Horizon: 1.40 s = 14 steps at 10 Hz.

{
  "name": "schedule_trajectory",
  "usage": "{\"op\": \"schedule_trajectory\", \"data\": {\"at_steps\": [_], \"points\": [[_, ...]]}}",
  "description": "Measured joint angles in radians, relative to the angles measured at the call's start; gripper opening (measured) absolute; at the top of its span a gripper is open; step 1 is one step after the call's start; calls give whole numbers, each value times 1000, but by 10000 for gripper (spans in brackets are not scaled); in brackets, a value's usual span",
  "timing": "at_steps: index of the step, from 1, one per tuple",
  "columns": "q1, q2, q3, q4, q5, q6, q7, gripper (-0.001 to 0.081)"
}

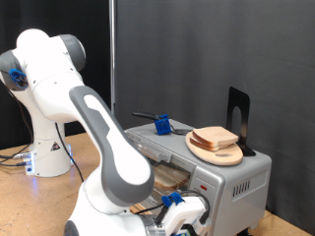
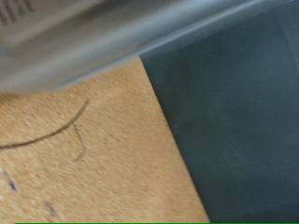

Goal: Make a piece of toast with the oven

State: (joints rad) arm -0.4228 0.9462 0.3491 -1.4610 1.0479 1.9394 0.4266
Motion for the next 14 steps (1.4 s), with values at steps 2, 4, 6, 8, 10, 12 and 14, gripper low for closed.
{"op": "schedule_trajectory", "data": {"at_steps": [2,4,6,8,10,12,14], "points": [[8,4,-4,14,-19,4,9,0],[-28,2,34,-34,83,45,-243,0],[-69,4,73,-81,192,68,-537,0],[-109,11,114,-105,287,55,-794,0],[-144,23,147,-117,354,6,-1021,0],[-136,19,125,-124,295,10,-850,0],[-121,1,109,-122,275,24,-786,0]]}}
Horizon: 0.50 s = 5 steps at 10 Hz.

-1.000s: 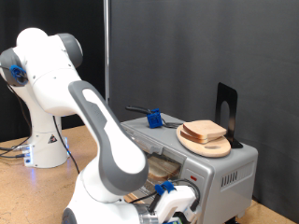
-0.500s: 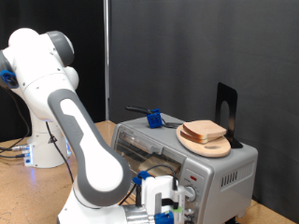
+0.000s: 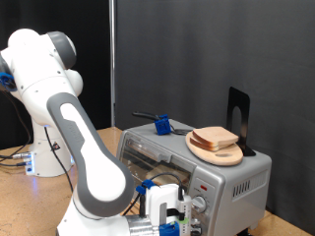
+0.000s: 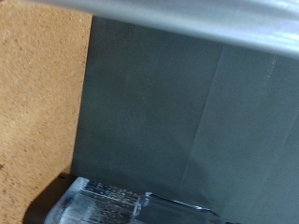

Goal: Make a piece of toast with the oven

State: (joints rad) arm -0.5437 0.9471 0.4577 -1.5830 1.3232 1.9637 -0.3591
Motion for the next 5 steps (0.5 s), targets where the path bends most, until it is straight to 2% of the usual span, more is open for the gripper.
{"op": "schedule_trajectory", "data": {"at_steps": [2,5], "points": [[-2,4,0,-1,12,-1,-8,0],[-4,3,-1,6,15,-1,80,0]]}}
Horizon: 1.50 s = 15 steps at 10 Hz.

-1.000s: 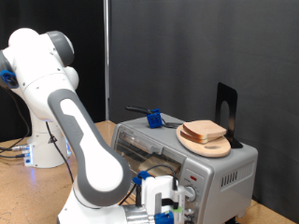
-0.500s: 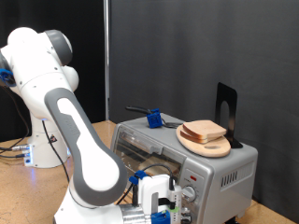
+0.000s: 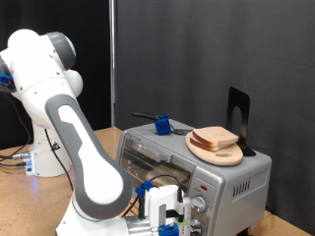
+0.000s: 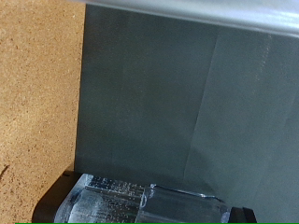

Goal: Make a piece of toast with the oven

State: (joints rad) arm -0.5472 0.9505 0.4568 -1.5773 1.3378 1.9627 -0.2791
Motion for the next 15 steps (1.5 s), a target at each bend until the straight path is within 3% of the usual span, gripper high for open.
{"op": "schedule_trajectory", "data": {"at_steps": [2,3,5,7,8,9,10,13,15], "points": [[-9,-3,-8,16,-27,-43,64,8],[-16,-4,-13,22,-38,-61,75,195],[-27,-6,-18,23,-52,-62,57,195],[-10,-6,-39,24,-132,-62,133,579],[13,-4,-54,29,-182,-68,211,579],[34,1,-62,33,-207,-76,275,663],[46,7,-62,34,-211,-85,305,663],[41,19,-60,38,-203,-122,302,680],[31,19,-50,30,-166,-114,221,680]]}}
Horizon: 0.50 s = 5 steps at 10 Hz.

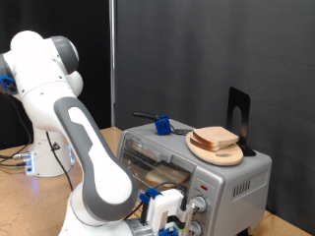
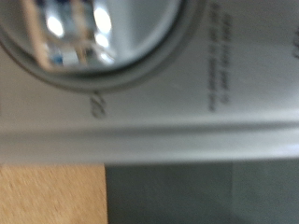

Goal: Make a piece of toast with the oven

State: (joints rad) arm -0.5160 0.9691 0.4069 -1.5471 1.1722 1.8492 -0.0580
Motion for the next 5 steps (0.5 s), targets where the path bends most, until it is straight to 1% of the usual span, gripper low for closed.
{"op": "schedule_trajectory", "data": {"at_steps": [2,3,5], "points": [[-18,-4,10,-22,57,28,-126,680],[-27,-6,11,-26,64,27,-150,680],[-35,-6,11,-26,61,27,-151,680]]}}
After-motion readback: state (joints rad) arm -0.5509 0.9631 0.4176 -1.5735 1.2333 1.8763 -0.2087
